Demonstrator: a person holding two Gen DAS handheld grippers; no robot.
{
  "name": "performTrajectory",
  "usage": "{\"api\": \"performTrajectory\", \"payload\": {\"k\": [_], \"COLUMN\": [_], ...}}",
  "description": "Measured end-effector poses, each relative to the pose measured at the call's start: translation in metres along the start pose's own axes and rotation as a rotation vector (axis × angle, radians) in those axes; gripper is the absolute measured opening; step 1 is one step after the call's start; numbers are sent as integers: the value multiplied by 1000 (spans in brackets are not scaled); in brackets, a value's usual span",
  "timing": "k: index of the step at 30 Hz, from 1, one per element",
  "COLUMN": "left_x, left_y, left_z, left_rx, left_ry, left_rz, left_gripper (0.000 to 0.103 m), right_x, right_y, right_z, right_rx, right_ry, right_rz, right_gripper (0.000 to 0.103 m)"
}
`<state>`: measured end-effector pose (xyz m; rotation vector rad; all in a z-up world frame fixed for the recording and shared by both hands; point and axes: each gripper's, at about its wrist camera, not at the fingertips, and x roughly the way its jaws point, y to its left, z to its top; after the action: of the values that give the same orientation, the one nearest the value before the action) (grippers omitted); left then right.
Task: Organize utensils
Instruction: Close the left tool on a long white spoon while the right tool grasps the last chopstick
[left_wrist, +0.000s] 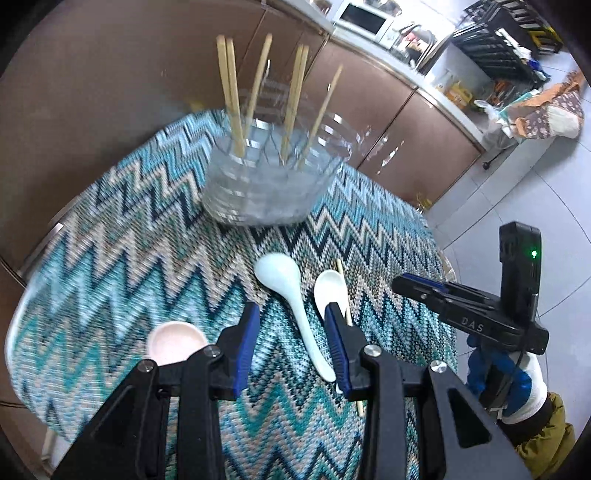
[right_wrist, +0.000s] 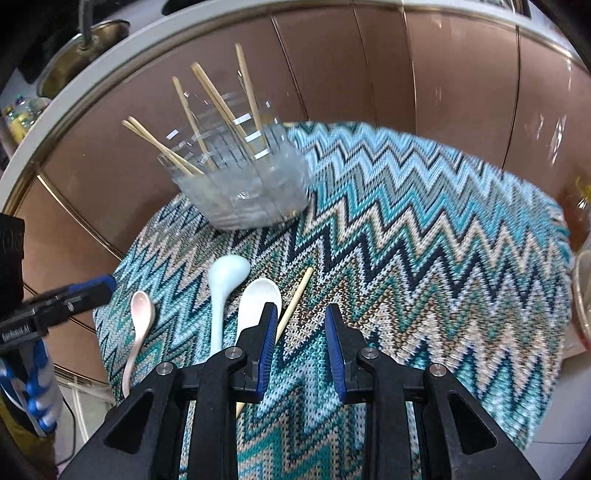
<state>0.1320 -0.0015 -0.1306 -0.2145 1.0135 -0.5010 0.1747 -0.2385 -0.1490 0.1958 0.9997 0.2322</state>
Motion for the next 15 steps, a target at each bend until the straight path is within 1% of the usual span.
{"api": "performTrajectory", "payload": {"k": [7, 13, 15], "left_x": [44, 65, 72], "left_y": [6, 17, 19], "left_z": [6, 8, 8], "left_rx": [-93, -183, -199], "left_ry": [72, 99, 105], "left_rz": [-39, -47, -47], "left_gripper": [35, 35, 35], "right_x": [34, 52, 60], "right_y": [-4, -8, -10], "right_z": [12, 18, 20], "right_rx": [12, 24, 29], "right_ry": [66, 96, 106], "right_rz": [37, 62, 66], "right_gripper": [26, 26, 26]}}
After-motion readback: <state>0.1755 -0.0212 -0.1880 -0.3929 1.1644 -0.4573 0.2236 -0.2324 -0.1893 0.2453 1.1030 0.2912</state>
